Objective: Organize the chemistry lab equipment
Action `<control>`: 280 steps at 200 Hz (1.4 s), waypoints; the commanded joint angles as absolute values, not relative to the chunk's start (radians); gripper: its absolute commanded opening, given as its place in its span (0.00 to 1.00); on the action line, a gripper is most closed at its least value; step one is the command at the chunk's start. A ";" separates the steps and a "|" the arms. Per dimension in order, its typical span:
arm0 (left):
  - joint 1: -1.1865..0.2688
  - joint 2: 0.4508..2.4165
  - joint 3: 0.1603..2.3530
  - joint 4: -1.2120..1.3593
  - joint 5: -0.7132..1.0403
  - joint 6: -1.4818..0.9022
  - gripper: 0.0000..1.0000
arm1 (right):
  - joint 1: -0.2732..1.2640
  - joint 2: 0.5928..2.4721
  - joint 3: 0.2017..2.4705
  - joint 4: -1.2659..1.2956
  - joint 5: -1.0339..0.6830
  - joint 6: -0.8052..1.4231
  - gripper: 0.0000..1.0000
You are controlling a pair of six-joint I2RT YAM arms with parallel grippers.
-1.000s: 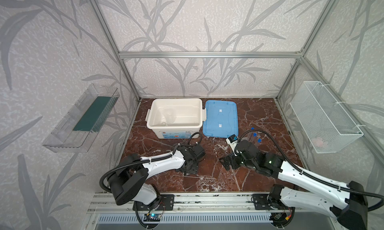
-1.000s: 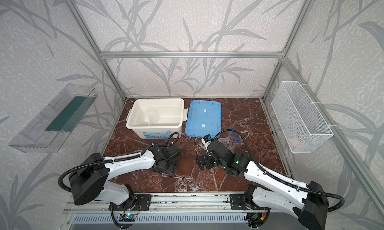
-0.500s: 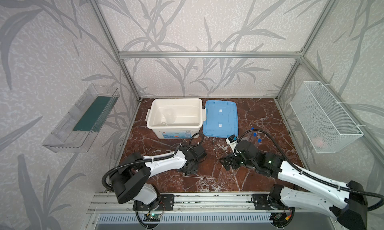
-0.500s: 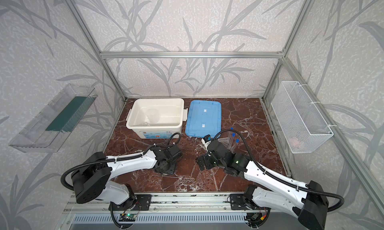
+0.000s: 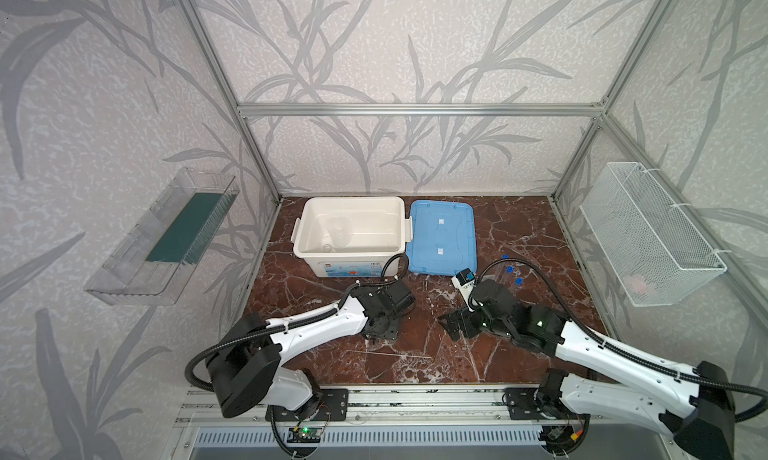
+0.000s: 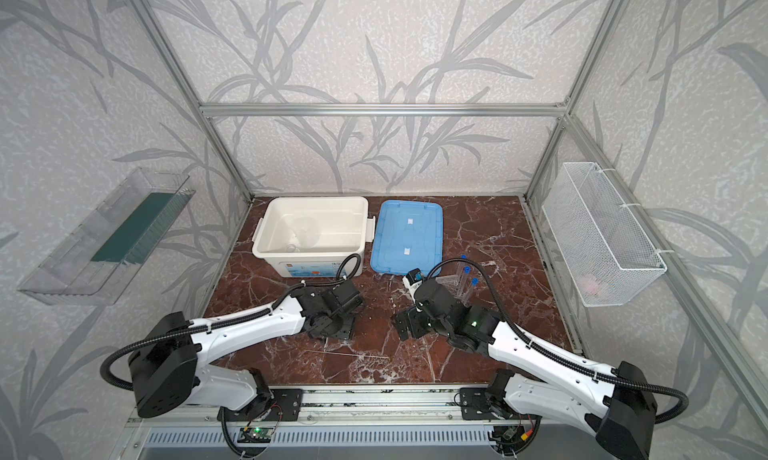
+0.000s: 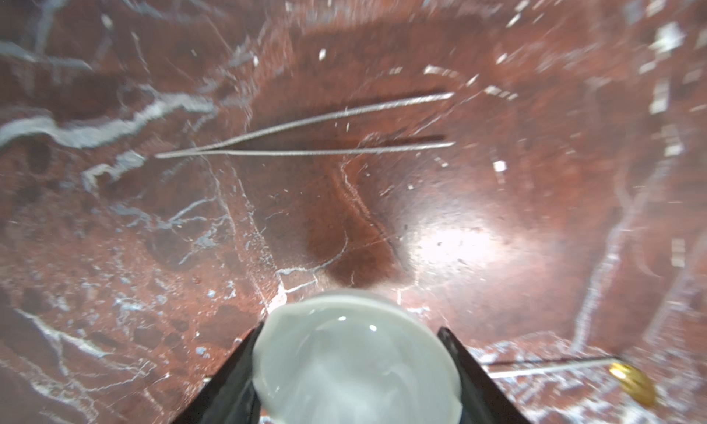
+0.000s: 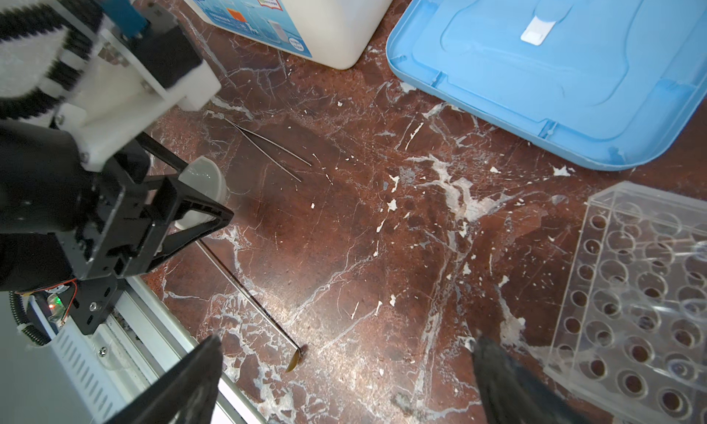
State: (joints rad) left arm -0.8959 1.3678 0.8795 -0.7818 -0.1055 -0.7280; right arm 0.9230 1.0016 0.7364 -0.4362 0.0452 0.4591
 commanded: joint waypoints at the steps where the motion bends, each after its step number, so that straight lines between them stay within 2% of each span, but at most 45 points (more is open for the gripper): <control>1: -0.899 1.279 0.960 -0.886 -0.158 -0.698 0.51 | 0.923 0.973 0.804 -0.414 0.050 0.440 1.00; 46: -0.859 1.245 1.193 -1.021 -0.209 -0.585 0.48 | 0.900 0.997 0.906 -0.374 0.065 0.416 0.99; 117: -0.586 1.444 1.571 -1.043 -0.118 -0.408 0.45 | 0.785 1.197 1.107 -0.251 -0.087 0.428 0.99; 148: -0.471 1.560 1.670 -1.021 -0.149 -0.364 0.45 | 0.737 1.323 1.235 -0.255 -0.163 0.422 0.99; 201: -0.333 1.758 1.736 -0.937 -0.106 -0.328 0.44 | 0.730 1.521 1.439 -0.278 -0.195 0.385 0.99; 280: -0.286 2.024 1.894 -0.933 -0.134 -0.339 0.41 | 0.723 1.714 1.598 -0.262 -0.240 0.374 1.00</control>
State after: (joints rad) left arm -0.2962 1.9751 1.8290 -0.9188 -0.1200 -0.3412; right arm 0.7307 1.6924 1.5475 -0.2760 -0.2127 0.3878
